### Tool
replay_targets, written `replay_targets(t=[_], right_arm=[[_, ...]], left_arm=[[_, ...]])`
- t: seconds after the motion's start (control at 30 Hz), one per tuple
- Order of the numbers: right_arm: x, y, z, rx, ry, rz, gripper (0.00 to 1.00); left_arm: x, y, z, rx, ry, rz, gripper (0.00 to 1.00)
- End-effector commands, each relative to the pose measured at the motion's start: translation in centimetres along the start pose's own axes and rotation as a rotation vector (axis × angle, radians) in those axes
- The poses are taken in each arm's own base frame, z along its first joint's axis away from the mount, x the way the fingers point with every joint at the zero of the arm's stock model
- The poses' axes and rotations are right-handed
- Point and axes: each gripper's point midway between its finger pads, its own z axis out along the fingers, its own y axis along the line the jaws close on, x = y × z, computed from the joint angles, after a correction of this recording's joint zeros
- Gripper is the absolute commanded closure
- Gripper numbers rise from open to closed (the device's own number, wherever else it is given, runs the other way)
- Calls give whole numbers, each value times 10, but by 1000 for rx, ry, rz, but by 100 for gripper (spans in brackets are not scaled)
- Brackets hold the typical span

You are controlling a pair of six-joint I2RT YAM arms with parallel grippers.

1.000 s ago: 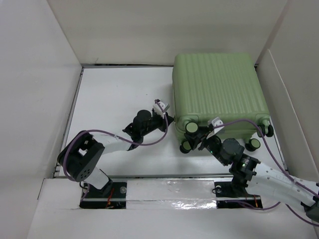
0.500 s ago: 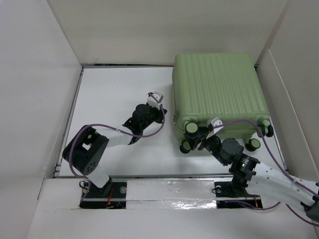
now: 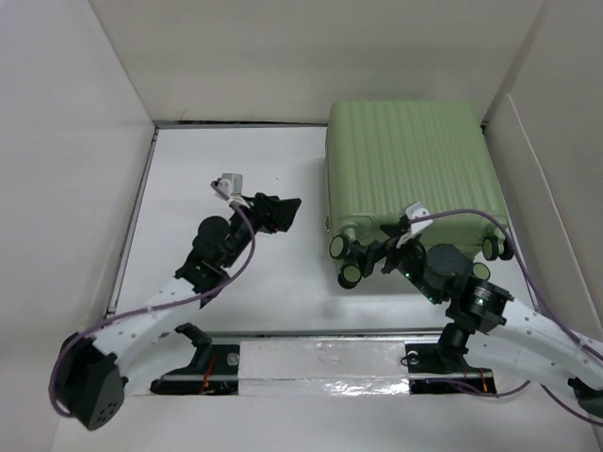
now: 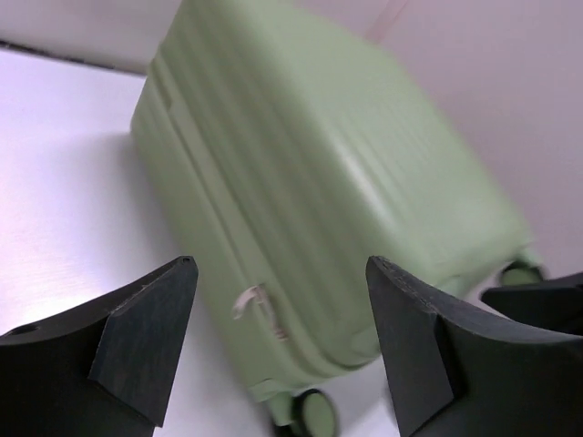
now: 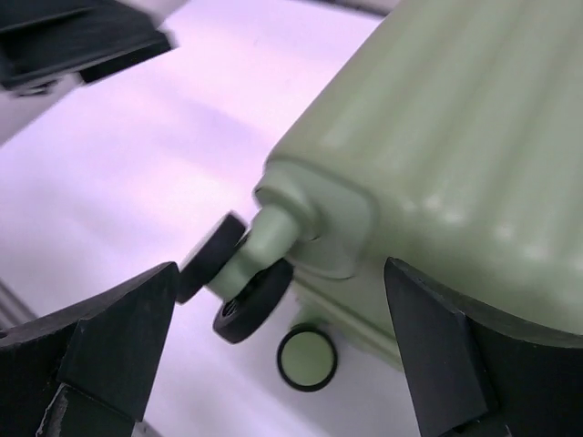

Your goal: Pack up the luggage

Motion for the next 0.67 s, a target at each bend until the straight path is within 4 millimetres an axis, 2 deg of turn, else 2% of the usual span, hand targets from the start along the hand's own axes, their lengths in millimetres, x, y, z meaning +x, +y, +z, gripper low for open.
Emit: replay_targets(t=[0.0,0.03,0.07,0.13,0.17,0.2,0.27,0.3,0.33,0.4,0.43,0.53,0.63], right_arm=[[-40,-22,-26,73,-81,-11,0],[-50,-23,-31,65,-110,-13,0],[-69,-23,-39,56,-167,-14,0],[-89,-24,-45,54,-223,-24,0],[-106,-27,-49,68,-254,-49,0],[-115,-28,-51,75,-265,-55,0],[-129,-29,-54,85,-271,-85,0],[-146,-28,-60,82,-295,-81,0],[-152,-28,-63,79,-306,-84,0],[-166,-27,-72,61,-349,-79,0],[-169,-26,-74,52,-361,-73,0],[-167,-20,-74,15,-373,-62,0],[-156,-17,-65,11,-341,-63,0]], left_arm=[[-12,-2,-25,-37,-22,-121,26],[-23,-10,-38,-19,-49,-131,25],[-29,-12,-45,-14,-65,-138,24],[-47,-22,-65,11,-112,-153,19],[-54,-26,-71,23,-132,-154,16],[-59,-29,-77,32,-144,-152,15],[-82,-42,-95,58,-193,-132,14],[-89,-46,-100,65,-204,-121,14],[-104,-54,-111,82,-234,-96,14],[-118,-63,-120,100,-258,-69,14],[-132,-72,-129,118,-284,-57,14],[-145,-83,-140,153,-311,-15,14],[-145,-82,-136,141,-302,-6,12]])
